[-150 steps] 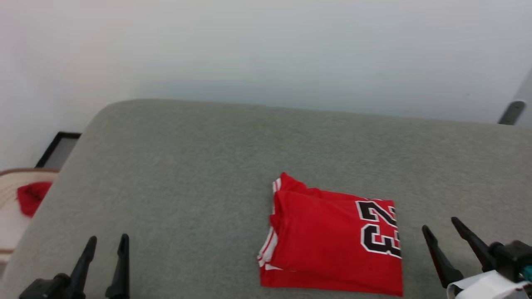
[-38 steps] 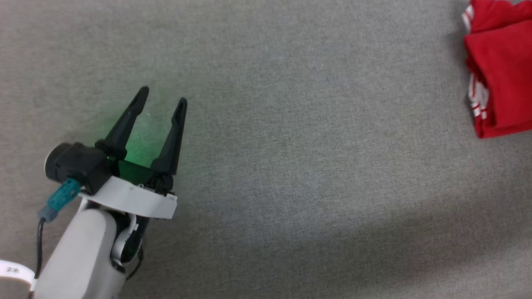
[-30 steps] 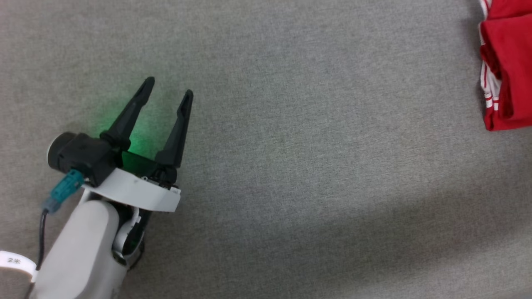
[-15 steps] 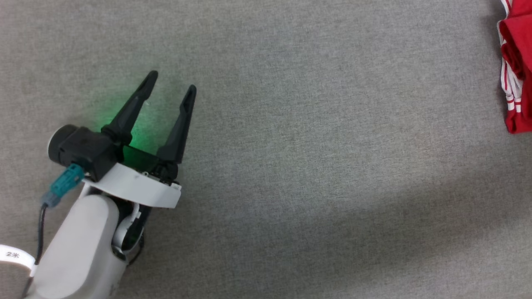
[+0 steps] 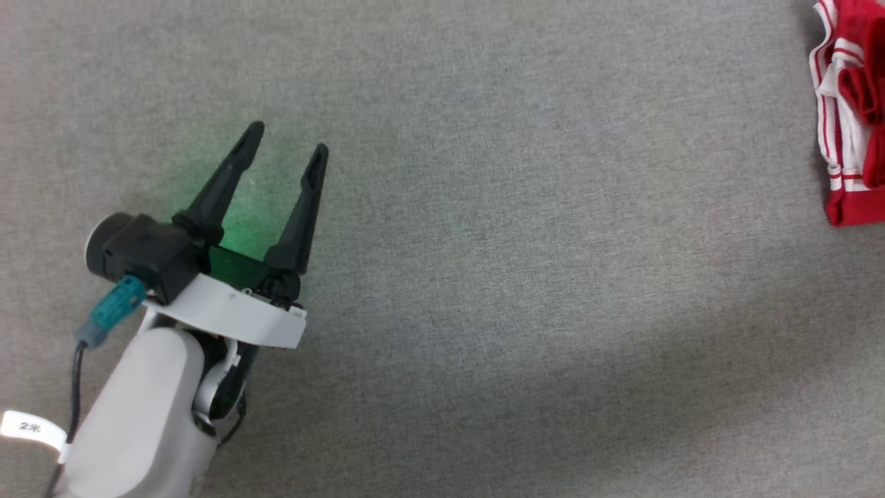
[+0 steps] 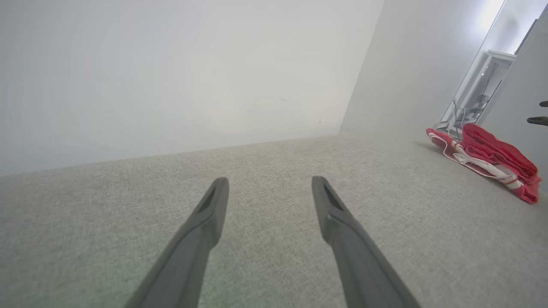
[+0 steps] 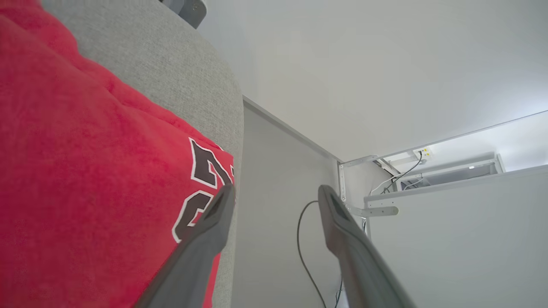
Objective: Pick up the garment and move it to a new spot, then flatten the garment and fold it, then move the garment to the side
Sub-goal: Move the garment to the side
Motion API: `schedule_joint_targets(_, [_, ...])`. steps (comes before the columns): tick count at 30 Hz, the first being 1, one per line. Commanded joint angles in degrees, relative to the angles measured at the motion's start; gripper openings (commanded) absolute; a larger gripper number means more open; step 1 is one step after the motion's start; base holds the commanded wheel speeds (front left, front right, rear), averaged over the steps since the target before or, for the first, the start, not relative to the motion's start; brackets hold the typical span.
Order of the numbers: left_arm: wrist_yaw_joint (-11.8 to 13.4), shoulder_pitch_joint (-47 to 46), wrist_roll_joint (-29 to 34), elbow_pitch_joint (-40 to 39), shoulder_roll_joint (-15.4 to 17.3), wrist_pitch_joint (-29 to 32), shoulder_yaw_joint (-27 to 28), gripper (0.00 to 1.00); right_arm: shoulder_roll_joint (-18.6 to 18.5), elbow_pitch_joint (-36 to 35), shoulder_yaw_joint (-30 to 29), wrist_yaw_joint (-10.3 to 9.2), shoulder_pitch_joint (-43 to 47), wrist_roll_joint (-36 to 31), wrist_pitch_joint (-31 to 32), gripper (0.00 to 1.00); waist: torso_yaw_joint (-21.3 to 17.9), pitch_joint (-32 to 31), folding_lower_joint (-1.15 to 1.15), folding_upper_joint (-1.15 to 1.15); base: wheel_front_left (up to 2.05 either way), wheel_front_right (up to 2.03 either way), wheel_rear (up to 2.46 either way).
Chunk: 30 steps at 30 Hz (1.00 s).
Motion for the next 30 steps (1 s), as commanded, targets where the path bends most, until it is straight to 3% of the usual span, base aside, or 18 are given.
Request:
schedule_joint_targets(1, [-0.1, 0.7, 0.0, 0.2, -0.1, 0.0, 0.0, 1.00, 0.8, 0.4, -0.5, -0.07, -0.6, 0.1, -0.7, 1.00, 0.0, -1.0, 0.00, 0.00, 0.00, 0.00, 0.00])
schedule_joint_targets(13, [-0.1, 4.5, -0.4, 0.8, -1.2, 0.0, 2.3, 1.00, 5.0, -0.2, -5.5, -0.07, 1.2, 0.7, -3.2, 1.00, 1.6, -7.6, 0.00, 0.00, 0.00, 0.00, 0.00])
schedule_joint_targets(21, [-0.1, 8.7, -0.5, 1.2, -2.2, 0.0, 4.6, 1.00, 8.6, -9.1, -14.3, -0.07, 8.9, 1.0, -3.3, 1.00, 4.0, -13.1, 0.00, 0.00, 0.00, 0.00, 0.00])
schedule_joint_targets(30, [-0.1, 15.1, -0.1, 1.2, -3.2, 0.0, 8.0, 1.00, 12.7, -23.5, -23.2, -0.07, 24.0, -0.8, -3.3, 1.00, 7.2, -20.0, 0.00, 0.00, 0.00, 0.00, 0.00])
